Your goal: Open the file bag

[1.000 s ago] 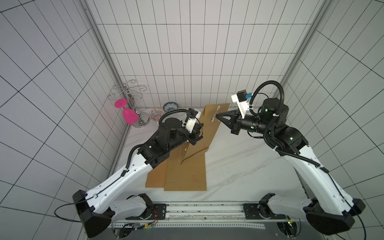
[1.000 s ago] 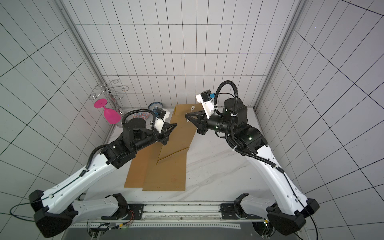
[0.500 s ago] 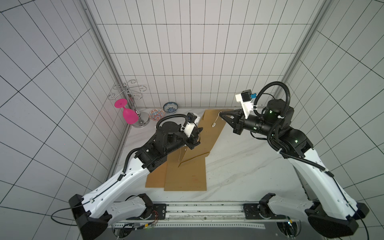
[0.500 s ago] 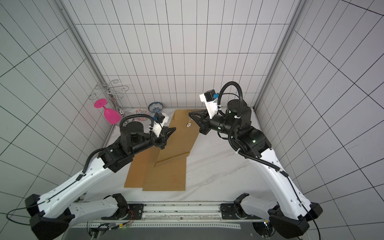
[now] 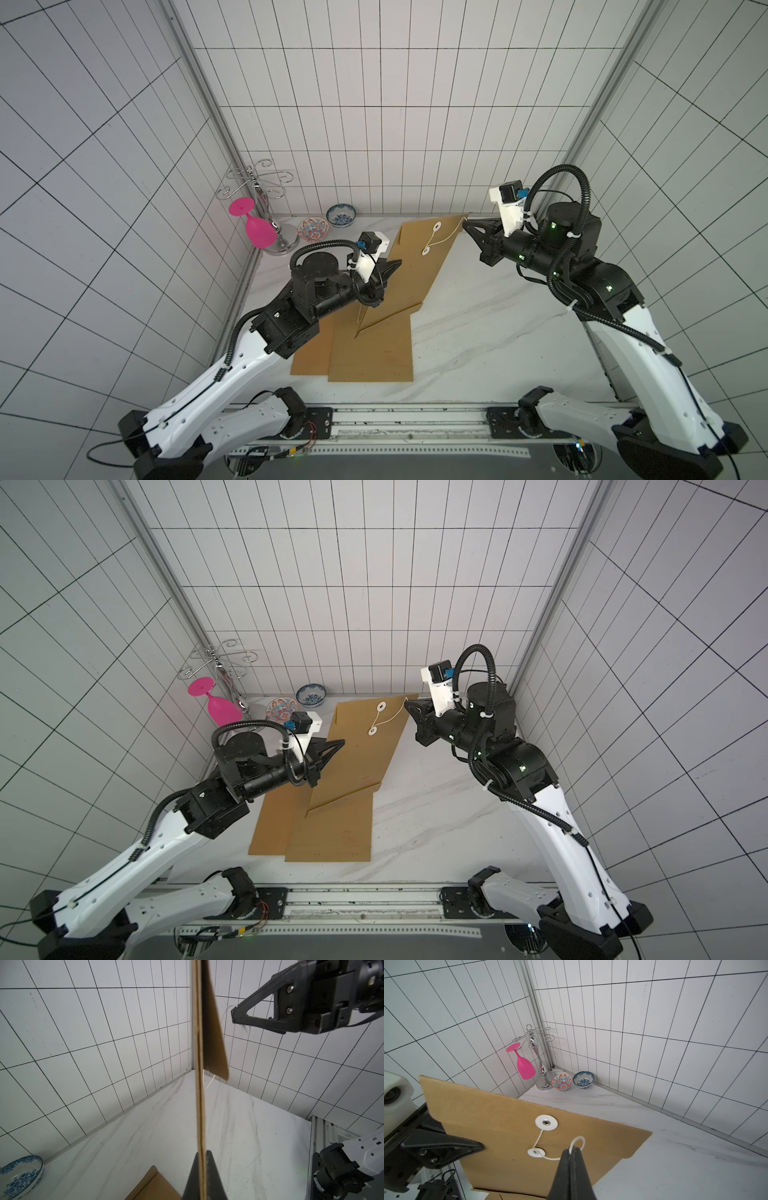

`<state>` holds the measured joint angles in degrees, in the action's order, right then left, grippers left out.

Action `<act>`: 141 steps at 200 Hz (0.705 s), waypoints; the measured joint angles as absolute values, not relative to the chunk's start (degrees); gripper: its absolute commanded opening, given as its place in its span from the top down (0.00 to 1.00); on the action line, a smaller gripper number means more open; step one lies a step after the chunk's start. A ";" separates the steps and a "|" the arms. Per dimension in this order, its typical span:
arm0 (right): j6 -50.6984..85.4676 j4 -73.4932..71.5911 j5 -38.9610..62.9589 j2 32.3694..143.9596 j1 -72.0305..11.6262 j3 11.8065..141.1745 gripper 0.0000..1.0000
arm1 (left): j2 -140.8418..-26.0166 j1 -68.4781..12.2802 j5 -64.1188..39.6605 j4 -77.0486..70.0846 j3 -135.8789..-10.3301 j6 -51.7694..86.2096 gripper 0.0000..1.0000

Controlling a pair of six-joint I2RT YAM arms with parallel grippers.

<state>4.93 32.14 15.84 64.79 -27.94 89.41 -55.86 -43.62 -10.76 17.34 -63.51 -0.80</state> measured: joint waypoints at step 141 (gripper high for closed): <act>4.80 34.00 16.27 64.79 -23.99 89.38 1.00 | -51.66 -35.68 -24.25 16.91 -61.76 0.64 1.00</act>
<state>4.80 34.00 16.27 64.79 -23.99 89.38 -51.66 -35.68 -24.25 16.91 -61.76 0.64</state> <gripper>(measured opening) 0.044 0.049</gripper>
